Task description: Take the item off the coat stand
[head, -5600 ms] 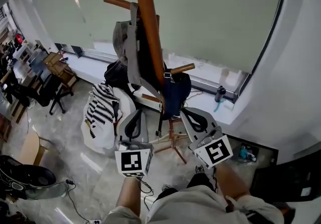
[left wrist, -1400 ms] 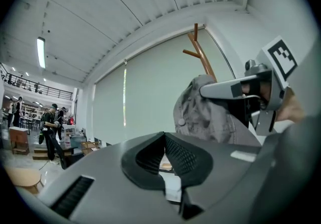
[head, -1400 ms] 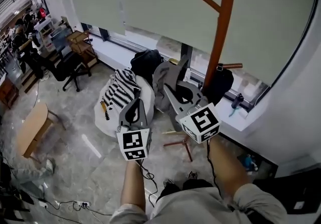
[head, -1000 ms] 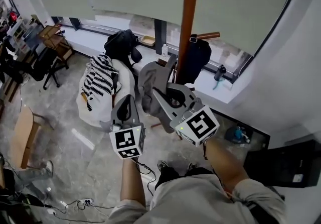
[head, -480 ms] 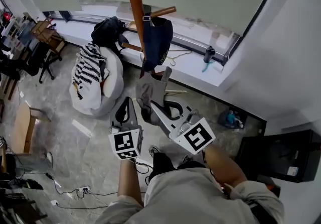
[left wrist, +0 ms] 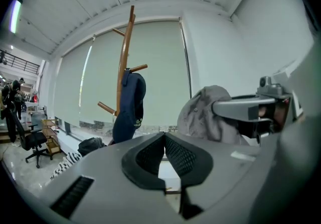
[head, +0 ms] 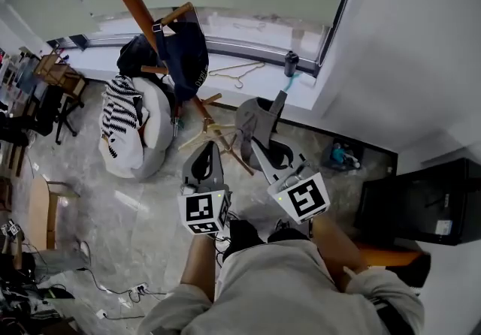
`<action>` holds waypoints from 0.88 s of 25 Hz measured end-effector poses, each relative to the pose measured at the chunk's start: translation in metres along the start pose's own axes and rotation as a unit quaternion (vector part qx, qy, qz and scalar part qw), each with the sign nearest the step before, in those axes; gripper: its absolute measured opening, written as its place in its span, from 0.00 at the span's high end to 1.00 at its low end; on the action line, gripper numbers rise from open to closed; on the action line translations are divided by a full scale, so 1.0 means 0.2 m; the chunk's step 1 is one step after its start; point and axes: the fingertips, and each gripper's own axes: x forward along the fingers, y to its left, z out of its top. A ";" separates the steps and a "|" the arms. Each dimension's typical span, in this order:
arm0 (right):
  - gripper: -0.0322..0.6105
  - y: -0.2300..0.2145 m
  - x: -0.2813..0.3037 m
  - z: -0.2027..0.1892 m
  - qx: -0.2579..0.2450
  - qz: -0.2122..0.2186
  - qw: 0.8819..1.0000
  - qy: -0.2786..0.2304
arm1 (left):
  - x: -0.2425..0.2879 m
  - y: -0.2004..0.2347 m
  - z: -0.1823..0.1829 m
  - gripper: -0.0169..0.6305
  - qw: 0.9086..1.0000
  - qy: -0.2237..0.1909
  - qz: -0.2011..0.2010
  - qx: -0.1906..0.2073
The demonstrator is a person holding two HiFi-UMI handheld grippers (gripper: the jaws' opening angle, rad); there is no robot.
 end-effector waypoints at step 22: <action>0.92 -0.26 -0.41 -0.04 0.034 -0.106 0.993 -0.030 | -0.11 -0.41 0.09 0.96 0.999 -0.027 -0.024 0.034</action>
